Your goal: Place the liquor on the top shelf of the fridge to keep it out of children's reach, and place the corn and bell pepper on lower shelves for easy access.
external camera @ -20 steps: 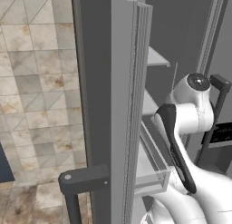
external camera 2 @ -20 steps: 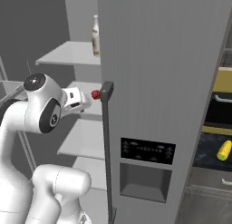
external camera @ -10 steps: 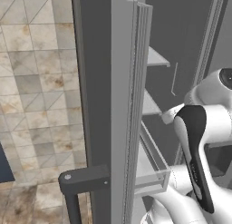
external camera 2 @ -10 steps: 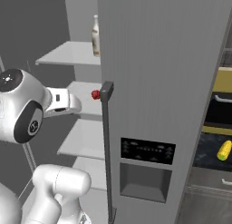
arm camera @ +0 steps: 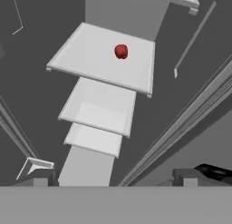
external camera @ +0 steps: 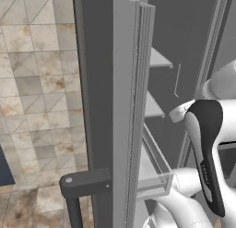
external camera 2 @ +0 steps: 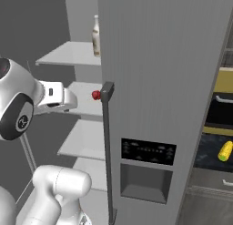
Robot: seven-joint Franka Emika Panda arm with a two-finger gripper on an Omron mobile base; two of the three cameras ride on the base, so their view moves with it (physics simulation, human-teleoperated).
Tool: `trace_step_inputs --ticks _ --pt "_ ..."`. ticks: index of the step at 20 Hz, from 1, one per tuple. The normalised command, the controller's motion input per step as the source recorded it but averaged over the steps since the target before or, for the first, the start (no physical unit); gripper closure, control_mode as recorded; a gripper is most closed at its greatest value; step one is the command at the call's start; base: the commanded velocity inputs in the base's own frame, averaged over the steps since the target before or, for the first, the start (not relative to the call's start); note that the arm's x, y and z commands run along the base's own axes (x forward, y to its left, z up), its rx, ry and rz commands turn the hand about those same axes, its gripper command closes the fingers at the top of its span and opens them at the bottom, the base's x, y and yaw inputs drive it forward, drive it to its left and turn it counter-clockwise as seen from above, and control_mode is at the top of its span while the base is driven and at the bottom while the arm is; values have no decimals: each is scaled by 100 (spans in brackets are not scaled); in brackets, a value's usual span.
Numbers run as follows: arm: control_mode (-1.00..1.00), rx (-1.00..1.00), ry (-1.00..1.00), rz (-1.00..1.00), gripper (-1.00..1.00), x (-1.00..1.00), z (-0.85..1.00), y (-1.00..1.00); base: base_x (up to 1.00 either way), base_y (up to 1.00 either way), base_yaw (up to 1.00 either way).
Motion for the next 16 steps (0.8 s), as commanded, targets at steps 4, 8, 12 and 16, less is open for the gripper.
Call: trace_step_inputs --ticks 4,8,12,16 --pt "100 0 0 0 -100 -3 2 0 -38 -2 0" --pt "100 0 0 0 -100 0 0 0 -96 -32 -12" --pt "100 0 0 0 -100 0 0 0 -30 -48 -37" --pt "100 0 0 0 -100 0 0 0 5 -65 -49"
